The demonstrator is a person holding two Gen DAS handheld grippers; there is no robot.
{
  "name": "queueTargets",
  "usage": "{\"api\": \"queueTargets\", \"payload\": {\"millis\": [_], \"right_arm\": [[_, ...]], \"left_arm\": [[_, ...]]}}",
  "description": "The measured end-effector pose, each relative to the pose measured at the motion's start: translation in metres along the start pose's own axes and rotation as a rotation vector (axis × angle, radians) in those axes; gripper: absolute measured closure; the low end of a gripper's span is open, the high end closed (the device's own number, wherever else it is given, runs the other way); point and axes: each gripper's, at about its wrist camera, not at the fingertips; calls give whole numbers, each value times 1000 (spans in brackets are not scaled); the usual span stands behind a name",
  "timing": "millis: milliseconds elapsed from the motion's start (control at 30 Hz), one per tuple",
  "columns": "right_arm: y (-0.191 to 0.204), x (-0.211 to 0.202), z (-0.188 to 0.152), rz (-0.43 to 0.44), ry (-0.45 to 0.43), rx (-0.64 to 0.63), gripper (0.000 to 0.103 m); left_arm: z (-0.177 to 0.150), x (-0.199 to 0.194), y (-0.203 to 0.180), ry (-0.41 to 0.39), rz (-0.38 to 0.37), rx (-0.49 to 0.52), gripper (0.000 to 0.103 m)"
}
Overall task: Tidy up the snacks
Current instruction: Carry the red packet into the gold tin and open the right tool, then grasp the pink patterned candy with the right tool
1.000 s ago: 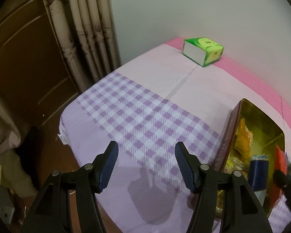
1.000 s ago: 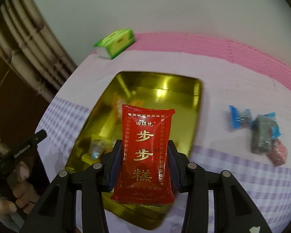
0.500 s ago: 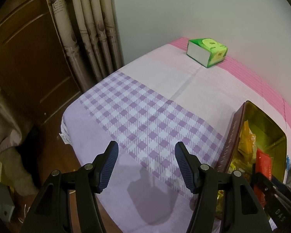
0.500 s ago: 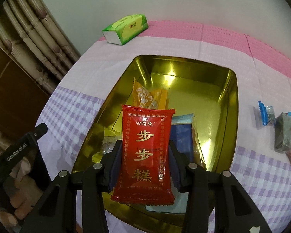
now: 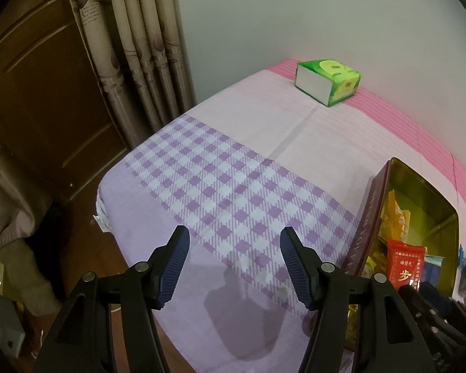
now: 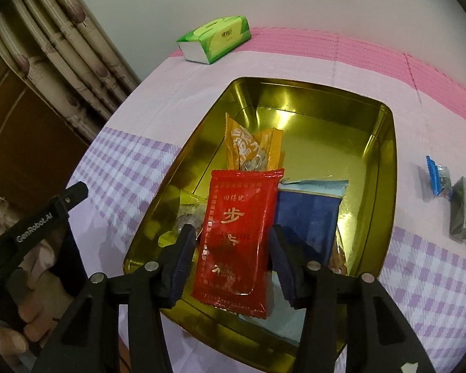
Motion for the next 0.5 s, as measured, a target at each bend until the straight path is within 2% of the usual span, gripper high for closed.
{"api": "queueTargets", "payload": {"millis": [267, 400, 500], "right_arm": [[-25, -34, 4, -2, -87, 20, 51], [-60, -62, 2, -28, -145, 22, 47], [-99, -82, -2, -95, -170, 14, 44]], "left_arm": [[0, -1, -1, -3, 6, 6, 41], [0, -1, -3, -5, 8, 15, 41], [0, -2, -5, -10, 13, 28, 41]]}}
Point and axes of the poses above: each gripper's, at about its wrist camera, not at the fingertips, and x roughly the way its jaws point, y to its left, z to its top, and after that the axes turned 3 degrees about -x, right-handed
